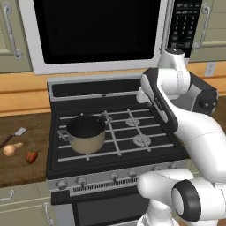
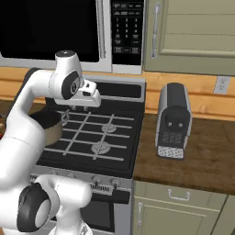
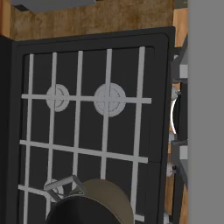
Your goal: Put the squash and bell pepper in the pot. Retrieve the spatula and lightly stir the vegetables in the pot.
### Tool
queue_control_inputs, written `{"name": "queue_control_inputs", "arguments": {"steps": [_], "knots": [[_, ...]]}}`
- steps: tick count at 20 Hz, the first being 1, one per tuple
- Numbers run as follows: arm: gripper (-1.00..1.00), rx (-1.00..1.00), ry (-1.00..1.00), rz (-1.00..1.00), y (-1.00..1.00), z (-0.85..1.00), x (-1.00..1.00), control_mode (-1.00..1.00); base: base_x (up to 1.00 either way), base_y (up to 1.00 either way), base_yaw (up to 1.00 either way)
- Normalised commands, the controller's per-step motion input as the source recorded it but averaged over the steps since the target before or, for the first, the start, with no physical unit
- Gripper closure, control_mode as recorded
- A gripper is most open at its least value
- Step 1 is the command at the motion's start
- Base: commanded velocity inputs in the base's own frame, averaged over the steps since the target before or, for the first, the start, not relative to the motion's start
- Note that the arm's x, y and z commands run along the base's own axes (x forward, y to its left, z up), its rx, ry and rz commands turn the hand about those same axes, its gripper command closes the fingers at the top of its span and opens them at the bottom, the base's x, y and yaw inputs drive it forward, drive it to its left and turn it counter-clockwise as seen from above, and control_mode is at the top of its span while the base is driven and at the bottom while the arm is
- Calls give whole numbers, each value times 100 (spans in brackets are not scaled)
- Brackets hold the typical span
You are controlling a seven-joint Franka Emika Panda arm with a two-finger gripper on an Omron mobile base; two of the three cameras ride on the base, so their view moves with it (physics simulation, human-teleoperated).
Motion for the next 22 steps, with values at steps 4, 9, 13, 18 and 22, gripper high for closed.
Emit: {"name": "queue_control_inputs", "arguments": {"steps": [4,9,13,18,22], "knots": [[-100,0,0,0,0,0,0,100,0,0,0],[-100,0,0,0,0,0,0,100,-12,33,1],[-100,0,0,0,0,0,0,100,-2,83,0],[-100,0,0,0,0,0,0,100,0,94,0],[-100,0,0,0,0,0,0,100,0,84,0]]}}
